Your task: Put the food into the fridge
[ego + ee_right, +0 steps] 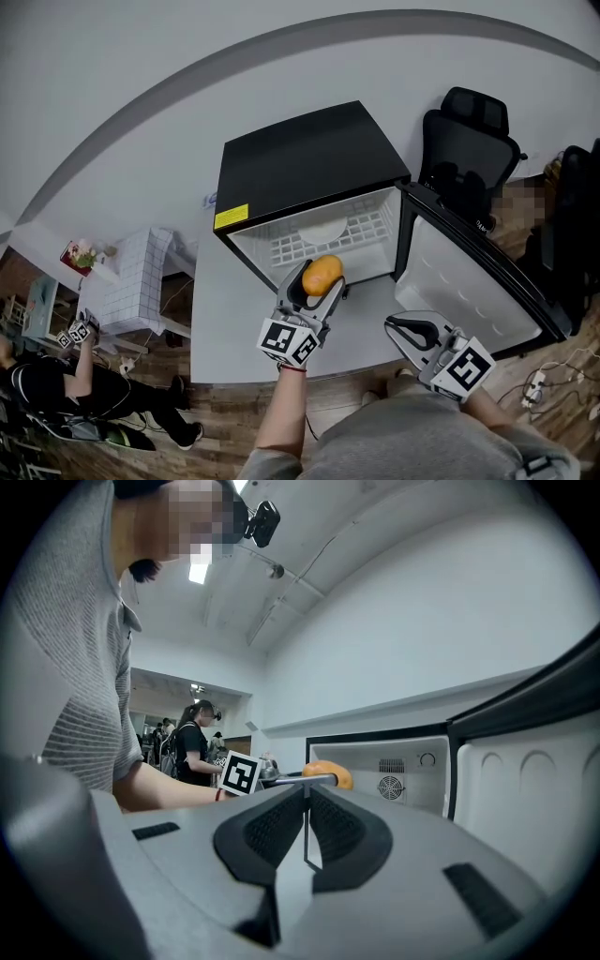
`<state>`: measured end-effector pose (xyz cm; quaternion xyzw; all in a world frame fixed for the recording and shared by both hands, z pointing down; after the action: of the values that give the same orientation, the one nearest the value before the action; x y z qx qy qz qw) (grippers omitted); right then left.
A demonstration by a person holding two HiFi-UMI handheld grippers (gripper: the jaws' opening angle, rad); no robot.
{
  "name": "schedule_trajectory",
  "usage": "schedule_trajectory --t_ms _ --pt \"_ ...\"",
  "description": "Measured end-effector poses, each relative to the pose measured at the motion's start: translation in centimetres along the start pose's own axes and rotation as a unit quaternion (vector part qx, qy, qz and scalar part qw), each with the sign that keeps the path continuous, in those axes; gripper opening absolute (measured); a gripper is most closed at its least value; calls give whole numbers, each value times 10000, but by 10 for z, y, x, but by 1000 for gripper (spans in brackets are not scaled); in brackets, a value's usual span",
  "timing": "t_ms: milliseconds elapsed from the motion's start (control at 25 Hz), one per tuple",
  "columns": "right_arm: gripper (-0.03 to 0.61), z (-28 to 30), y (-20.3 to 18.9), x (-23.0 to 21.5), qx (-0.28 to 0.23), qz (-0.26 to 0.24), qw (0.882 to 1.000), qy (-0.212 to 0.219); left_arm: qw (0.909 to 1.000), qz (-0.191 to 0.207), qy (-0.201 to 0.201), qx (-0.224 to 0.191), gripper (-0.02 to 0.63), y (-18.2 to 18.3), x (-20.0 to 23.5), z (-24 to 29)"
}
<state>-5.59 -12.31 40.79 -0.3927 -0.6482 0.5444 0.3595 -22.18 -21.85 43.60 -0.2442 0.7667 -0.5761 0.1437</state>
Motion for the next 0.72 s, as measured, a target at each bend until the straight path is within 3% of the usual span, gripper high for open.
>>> schedule_trajectory --t_ms 720 --pt "12 9 -11 2 162 48 9998 86 9991 -8 170 393 324 -36 56 28"
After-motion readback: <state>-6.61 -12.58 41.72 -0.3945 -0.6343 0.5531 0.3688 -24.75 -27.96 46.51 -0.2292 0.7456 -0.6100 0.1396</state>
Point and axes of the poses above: the fingertips, and each gripper's own axes: z forward along the fingers, x to its left, y out of its top, the point moved 3 cm from there along -z, backward along the fingers, and after that the axes turned 8 degrees about -x, right-handed, at the moved point
